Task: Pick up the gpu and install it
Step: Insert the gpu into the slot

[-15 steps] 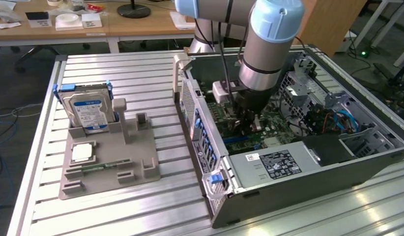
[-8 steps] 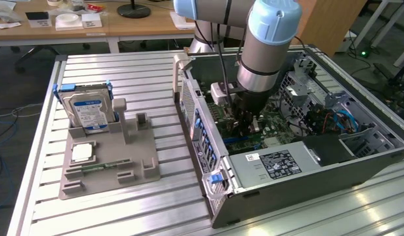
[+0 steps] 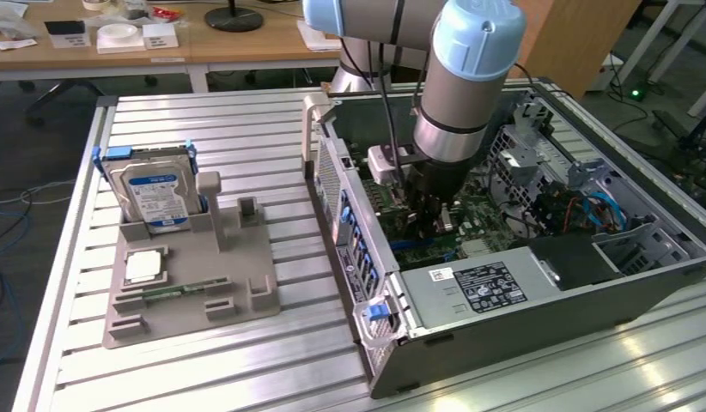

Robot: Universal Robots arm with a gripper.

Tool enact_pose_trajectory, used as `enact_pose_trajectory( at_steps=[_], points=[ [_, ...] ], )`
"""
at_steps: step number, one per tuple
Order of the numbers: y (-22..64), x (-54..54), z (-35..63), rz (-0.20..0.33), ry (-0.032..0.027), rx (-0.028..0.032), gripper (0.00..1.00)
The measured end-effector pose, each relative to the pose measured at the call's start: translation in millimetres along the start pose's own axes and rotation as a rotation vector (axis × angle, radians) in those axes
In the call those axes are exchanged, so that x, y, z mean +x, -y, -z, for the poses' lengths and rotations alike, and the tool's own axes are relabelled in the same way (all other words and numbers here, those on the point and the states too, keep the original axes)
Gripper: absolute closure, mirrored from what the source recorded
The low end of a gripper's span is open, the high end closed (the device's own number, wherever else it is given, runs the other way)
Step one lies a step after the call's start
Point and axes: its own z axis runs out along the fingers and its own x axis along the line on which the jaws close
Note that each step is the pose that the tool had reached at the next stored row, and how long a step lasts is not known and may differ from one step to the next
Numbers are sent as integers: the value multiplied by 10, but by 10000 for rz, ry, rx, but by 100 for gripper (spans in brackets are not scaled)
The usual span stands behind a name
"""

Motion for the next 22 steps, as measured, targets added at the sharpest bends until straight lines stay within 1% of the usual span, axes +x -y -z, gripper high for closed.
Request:
enact_pose_trajectory(
  at_steps=[12, 14, 17, 18, 22],
  points=[
    [2, 0, -14, 1, -3, -4, 72],
    [3, -1, -16, 2, -24, -1, 72],
    [1, -12, -15, 5, -116, 0, 72],
    [2, -17, -15, 8, -138, 1, 72],
    [2, -17, -15, 9, -144, 1, 72]
  ],
)
